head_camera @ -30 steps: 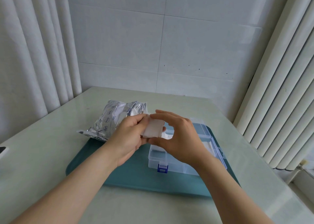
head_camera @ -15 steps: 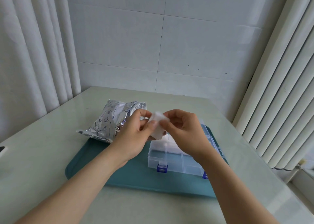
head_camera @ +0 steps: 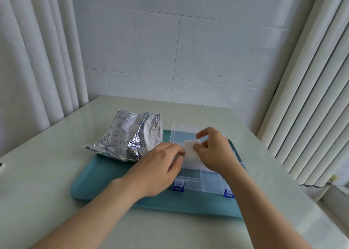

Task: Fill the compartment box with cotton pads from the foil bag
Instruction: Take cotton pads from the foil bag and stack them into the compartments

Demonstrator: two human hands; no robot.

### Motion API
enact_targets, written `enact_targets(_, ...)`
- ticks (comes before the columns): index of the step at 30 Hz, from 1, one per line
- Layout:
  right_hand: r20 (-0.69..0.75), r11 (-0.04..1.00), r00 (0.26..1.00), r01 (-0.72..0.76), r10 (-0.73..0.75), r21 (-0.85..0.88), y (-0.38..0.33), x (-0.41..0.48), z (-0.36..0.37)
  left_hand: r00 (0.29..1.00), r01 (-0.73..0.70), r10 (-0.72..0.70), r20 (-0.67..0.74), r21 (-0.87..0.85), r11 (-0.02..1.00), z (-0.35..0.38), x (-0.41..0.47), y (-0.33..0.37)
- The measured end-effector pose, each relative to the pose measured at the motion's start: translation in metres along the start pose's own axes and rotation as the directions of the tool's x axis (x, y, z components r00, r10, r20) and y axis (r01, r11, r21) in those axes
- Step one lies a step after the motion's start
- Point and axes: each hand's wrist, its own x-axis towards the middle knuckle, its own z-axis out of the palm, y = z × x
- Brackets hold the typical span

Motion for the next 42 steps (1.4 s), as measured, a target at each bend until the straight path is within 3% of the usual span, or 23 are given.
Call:
enact_targets(9, -0.013, 0.955, 0.993, 0.107, -0.115, -0.277, -0.001, 0.000, 0.003, 0.997, -0.056, 0.051, 0.052, 0.115, 0.992, 0.004, 0.000, 0.002)
enact_targets(14, 0.048, 0.855, 0.979, 0.197, -0.199, -0.480, -0.005, -0.002, 0.007, 0.996, -0.064, 0.056, 0.063, 0.136, 0.989, 0.005, 0.000, 0.004)
enact_targets(18, 0.095, 0.830, 0.970, 0.239, -0.221, -0.504, -0.006, -0.001, 0.011, 0.996, -0.072, 0.061, 0.067, 0.170, 0.983, 0.007, 0.000, 0.002)
enact_targets(24, 0.279, 0.735, 0.932, 0.356, -0.233, -0.577, -0.015, -0.010, 0.002, 0.991, -0.106, 0.090, 0.096, 0.173, 0.979, 0.007, 0.002, 0.002)
enact_targets(29, 0.281, 0.741, 0.939, 0.330, -0.197, -0.585, -0.014, -0.010, 0.005, 0.990, -0.114, 0.093, 0.108, 0.208, 0.972, 0.008, 0.002, 0.003)
enact_targets(32, 0.233, 0.747, 0.947, 0.318, -0.221, -0.584, -0.013, -0.011, 0.008, 0.991, -0.130, 0.133, 0.002, 0.240, 0.962, 0.003, 0.003, 0.003)
enact_targets(35, 0.138, 0.769, 0.958, 0.284, -0.251, -0.573, -0.015, -0.015, 0.011, 0.955, -0.111, 0.166, -0.245, 0.226, 0.968, -0.005, 0.004, 0.000)
enact_targets(39, -0.014, 0.879, 0.951, 0.280, -0.309, -0.386, -0.021, -0.017, 0.013, 0.840, 0.127, 0.030, -0.542, 0.250, 0.960, -0.024, 0.007, -0.021)
enact_targets(42, -0.030, 0.911, 0.941, 0.319, -0.338, -0.262, -0.027, -0.019, 0.020, 0.778, 0.328, -0.166, -0.606, 0.166, 0.930, -0.034, 0.006, -0.044)
